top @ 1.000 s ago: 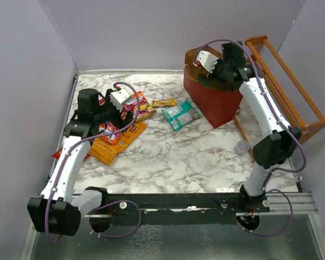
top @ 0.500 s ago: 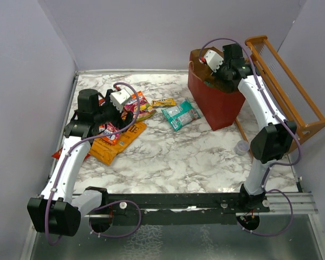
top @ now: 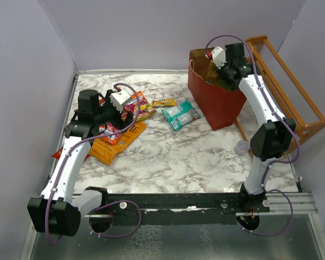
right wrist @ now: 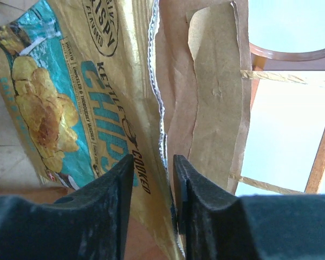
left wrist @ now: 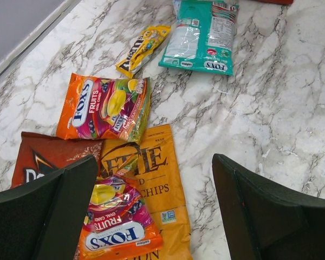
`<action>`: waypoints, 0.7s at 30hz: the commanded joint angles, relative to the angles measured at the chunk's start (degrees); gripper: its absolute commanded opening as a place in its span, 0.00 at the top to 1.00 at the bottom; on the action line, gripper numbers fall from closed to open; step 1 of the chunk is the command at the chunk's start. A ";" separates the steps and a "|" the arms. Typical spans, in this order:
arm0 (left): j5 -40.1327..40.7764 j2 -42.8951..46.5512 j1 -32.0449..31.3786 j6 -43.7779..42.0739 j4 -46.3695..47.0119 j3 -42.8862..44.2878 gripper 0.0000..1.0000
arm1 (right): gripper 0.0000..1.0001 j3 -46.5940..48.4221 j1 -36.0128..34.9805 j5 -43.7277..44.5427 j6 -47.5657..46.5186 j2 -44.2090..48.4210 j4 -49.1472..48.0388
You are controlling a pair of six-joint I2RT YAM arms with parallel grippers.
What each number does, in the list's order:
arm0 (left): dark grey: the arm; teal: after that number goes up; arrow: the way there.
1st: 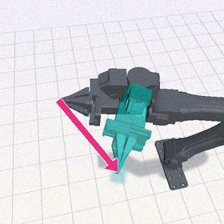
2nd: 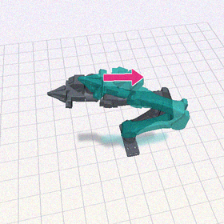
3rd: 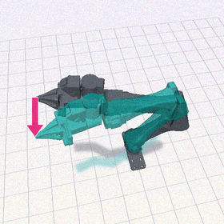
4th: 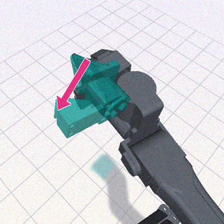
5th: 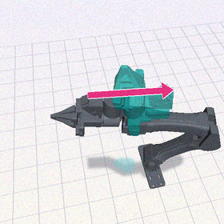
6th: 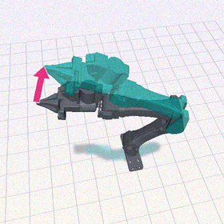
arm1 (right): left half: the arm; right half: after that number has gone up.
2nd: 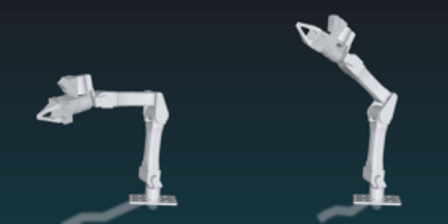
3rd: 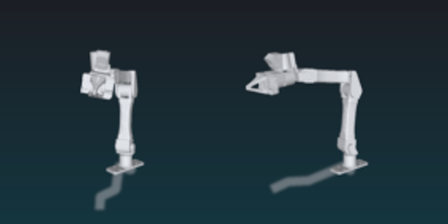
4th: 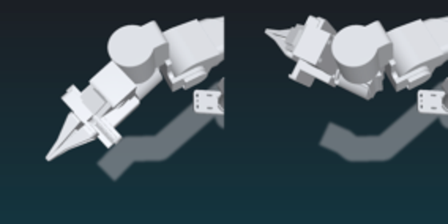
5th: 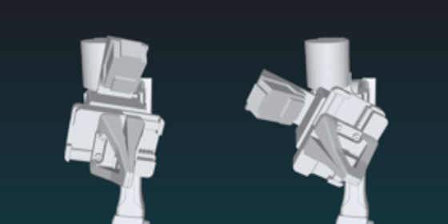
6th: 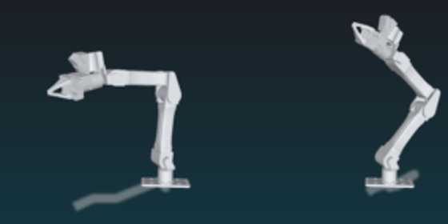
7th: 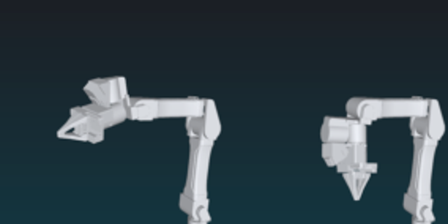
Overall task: Place the snacks into the paper bag
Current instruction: Place the snack in the paper bag.
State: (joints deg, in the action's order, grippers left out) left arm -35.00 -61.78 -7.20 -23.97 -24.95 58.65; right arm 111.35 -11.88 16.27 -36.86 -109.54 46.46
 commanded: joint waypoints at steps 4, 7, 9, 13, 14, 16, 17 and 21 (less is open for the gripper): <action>2.04 -0.07 0.17 -2.37 -0.40 -1.49 0.10 | 0.59 1.23 0.32 1.63 2.53 3.24 -1.55; 2.34 -0.01 0.17 -2.49 -0.28 -2.15 0.10 | 0.55 1.80 0.28 1.77 2.71 4.16 -1.40; 2.59 -0.01 0.17 -2.30 0.02 -2.47 0.10 | 0.49 2.41 0.28 1.99 2.84 4.76 -1.09; 3.63 -0.14 0.18 -1.95 0.55 -3.01 0.10 | 0.44 4.17 0.27 2.56 3.11 5.62 -0.51; 4.00 -0.18 0.18 -1.89 0.62 -3.09 0.10 | 0.43 4.46 0.28 2.68 3.18 5.88 -0.34; 4.91 -0.24 0.17 -1.69 0.81 -3.36 0.10 | 0.40 5.10 0.25 3.00 3.32 6.27 0.07; 5.49 -0.37 0.17 -1.43 1.01 -3.46 0.10 | 0.39 5.37 0.31 3.08 3.56 6.53 0.34; 9.20 -1.05 0.17 -0.82 1.63 -3.96 0.10 | 0.35 5.55 0.19 0.51 5.05 8.28 2.02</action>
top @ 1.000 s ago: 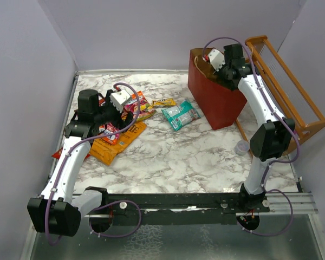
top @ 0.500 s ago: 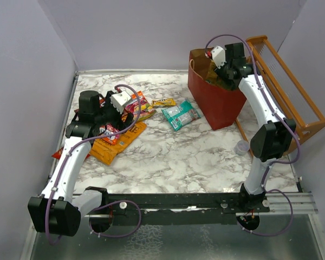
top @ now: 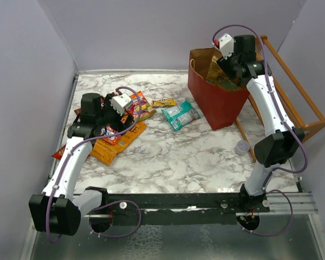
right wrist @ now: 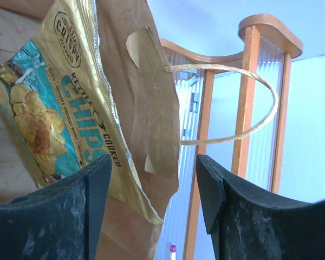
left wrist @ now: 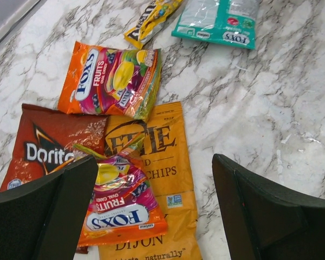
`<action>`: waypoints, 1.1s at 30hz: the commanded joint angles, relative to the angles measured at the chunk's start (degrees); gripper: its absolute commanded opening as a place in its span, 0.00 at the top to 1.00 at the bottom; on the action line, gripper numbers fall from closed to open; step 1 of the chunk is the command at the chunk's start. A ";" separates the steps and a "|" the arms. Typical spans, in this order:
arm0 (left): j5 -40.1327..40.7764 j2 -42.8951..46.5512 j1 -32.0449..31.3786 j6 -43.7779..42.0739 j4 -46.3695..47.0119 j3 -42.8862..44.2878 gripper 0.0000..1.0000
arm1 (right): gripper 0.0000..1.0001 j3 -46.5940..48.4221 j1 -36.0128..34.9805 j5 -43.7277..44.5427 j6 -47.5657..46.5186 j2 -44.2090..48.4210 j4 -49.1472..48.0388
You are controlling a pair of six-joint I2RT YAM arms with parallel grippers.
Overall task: Place the snacks into the paper bag
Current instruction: Place the snack in the paper bag.
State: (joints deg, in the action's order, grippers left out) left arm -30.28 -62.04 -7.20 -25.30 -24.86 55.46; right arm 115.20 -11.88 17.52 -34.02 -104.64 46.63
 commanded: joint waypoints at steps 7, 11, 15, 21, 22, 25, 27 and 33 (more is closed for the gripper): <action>11.00 -3.92 0.17 1.34 0.98 -0.84 0.10 | 0.34 -1.29 -0.73 -9.67 5.34 7.99 3.38; 14.61 -7.18 0.17 2.70 -0.85 -0.10 0.11 | 0.31 -1.82 -1.75 -17.43 7.34 10.44 5.48; 14.25 -9.09 0.17 0.99 -3.85 -0.67 0.11 | 0.28 -5.11 -2.54 -29.38 7.65 14.53 7.33; 16.82 -12.00 0.19 -4.02 -8.11 -1.35 0.15 | 0.27 -12.91 -3.23 -46.19 6.29 20.96 9.14; 17.84 -12.61 0.17 -4.47 -8.07 -1.28 0.15 | 0.27 -14.63 -3.24 -48.06 5.53 22.05 9.36; 19.52 -13.62 0.13 -5.18 -7.43 -0.69 0.15 | 0.27 -18.28 -3.24 -51.38 3.72 24.90 9.47; 19.74 -14.74 0.11 -5.00 -6.68 0.23 0.15 | 0.28 -20.90 -3.28 -52.42 2.94 26.68 9.00; 20.80 -20.83 0.22 -2.45 -4.60 5.52 0.17 | 0.28 -25.39 -3.24 -51.90 2.75 28.97 7.91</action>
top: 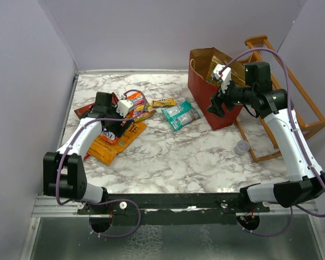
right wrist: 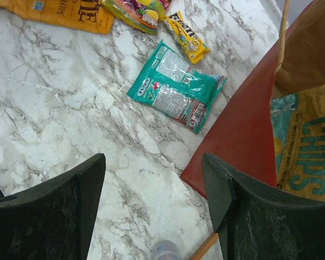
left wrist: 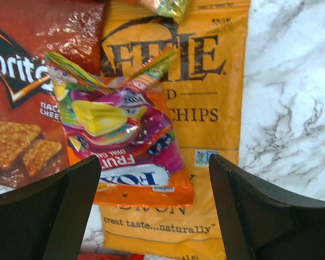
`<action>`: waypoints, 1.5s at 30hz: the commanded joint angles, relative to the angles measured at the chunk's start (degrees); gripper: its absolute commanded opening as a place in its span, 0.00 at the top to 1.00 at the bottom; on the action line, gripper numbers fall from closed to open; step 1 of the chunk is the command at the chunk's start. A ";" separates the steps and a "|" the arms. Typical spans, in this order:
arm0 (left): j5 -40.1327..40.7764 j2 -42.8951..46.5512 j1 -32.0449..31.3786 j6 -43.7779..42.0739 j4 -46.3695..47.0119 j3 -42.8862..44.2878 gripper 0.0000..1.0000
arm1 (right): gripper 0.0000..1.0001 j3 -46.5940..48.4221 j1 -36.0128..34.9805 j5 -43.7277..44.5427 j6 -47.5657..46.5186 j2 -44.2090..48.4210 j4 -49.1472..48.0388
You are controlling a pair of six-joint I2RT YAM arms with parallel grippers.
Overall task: Place the snacks into the paper bag
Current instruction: Place the snack in the paper bag, then pick up the snack from the center of the board.
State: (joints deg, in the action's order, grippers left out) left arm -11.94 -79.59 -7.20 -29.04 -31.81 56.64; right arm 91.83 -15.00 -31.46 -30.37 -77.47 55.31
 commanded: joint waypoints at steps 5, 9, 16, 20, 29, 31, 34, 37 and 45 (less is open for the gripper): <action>4.89 -10.26 0.95 4.06 3.12 12.33 0.20 | 0.29 -2.19 -0.11 -3.27 -0.58 2.15 -0.67; 4.81 -16.72 2.26 5.40 2.49 19.59 0.20 | 0.29 -2.36 -0.11 -3.42 -0.75 2.39 -0.68; 1.56 -31.55 6.34 6.55 -1.22 35.79 0.20 | 0.29 -3.05 -0.11 -2.51 -1.01 1.88 -1.07; -0.69 -39.74 9.02 6.95 -4.26 45.33 0.20 | 0.30 -2.55 -0.11 -2.71 -1.09 0.55 -0.99; -5.89 -56.69 13.04 7.88 -12.17 66.75 0.20 | 0.31 -2.29 -0.11 -2.21 -1.35 -2.00 -0.72; -7.03 -59.32 13.17 8.15 -13.10 69.74 0.20 | 0.31 -2.44 -0.11 -2.40 -1.33 -2.02 -0.81; -8.90 -62.41 13.18 8.40 -14.48 73.01 0.20 | 0.31 -2.32 -0.11 -2.54 -1.40 -2.37 -0.70; -10.57 -64.15 13.13 8.81 -15.33 74.11 0.20 | 0.31 -2.40 -0.11 -2.78 -1.36 -2.59 -0.62; -11.02 -63.05 13.13 9.60 -14.12 67.43 0.37 | 0.31 -3.32 -0.11 -3.26 -1.45 -2.88 -1.07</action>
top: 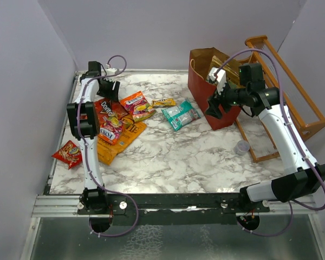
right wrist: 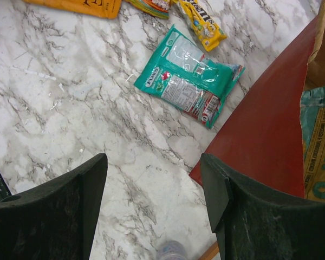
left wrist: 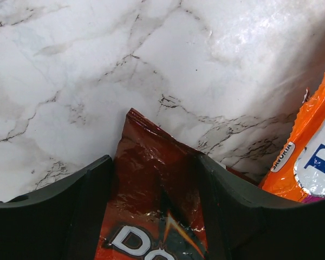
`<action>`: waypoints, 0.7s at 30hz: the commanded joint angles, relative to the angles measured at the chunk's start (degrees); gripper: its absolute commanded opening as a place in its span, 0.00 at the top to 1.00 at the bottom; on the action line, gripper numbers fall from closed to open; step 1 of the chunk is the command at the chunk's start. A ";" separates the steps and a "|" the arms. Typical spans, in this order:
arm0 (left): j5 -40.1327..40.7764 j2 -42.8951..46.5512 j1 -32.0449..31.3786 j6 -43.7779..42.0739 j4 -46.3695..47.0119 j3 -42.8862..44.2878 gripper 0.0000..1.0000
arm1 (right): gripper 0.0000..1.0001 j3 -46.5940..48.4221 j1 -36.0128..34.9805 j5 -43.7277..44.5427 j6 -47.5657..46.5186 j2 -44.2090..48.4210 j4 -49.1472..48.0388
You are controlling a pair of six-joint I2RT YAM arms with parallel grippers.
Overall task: Place the snacks into the paper bag
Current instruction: Pick up the snack from the center of the board.
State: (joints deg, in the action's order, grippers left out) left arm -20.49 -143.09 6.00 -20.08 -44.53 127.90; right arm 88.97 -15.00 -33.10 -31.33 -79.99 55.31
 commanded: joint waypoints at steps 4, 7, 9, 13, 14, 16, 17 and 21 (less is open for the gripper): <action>-2.42 2.50 0.01 0.50 0.14 -8.51 0.47 | 0.31 -0.93 -0.11 -1.84 -0.53 -0.30 -1.27; -2.39 3.72 0.06 0.15 1.17 -10.75 0.55 | 0.31 -0.61 -0.10 -2.03 -0.42 -0.47 -1.14; -2.20 3.87 0.05 0.19 1.03 -10.29 0.61 | 0.31 -0.46 -0.11 -2.13 -0.41 -0.45 -1.08; -2.27 4.32 0.06 -0.06 -0.05 -8.10 0.70 | 0.31 -0.20 -0.11 -2.52 -0.24 -0.25 -0.91; -2.22 4.57 0.06 -0.12 -0.45 -7.32 0.73 | 0.31 -0.28 -0.11 -2.58 -0.18 -0.07 -0.95; -2.66 5.52 0.06 -0.39 -1.41 -5.91 0.78 | 0.31 -0.60 -0.11 -2.63 -0.09 0.45 -1.20; -2.84 6.24 0.02 -0.61 -1.58 -5.68 0.80 | 0.31 -0.70 -0.11 -2.77 -0.01 0.71 -1.31; -3.70 10.08 0.04 -0.90 -1.91 -5.53 0.90 | 0.31 -1.24 -0.11 -3.51 0.19 1.88 -1.91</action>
State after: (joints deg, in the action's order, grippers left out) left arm -22.63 -138.85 6.09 -20.12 -42.70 121.08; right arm 88.55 -15.00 -34.20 -31.33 -80.12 55.24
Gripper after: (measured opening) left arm 0.300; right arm 0.689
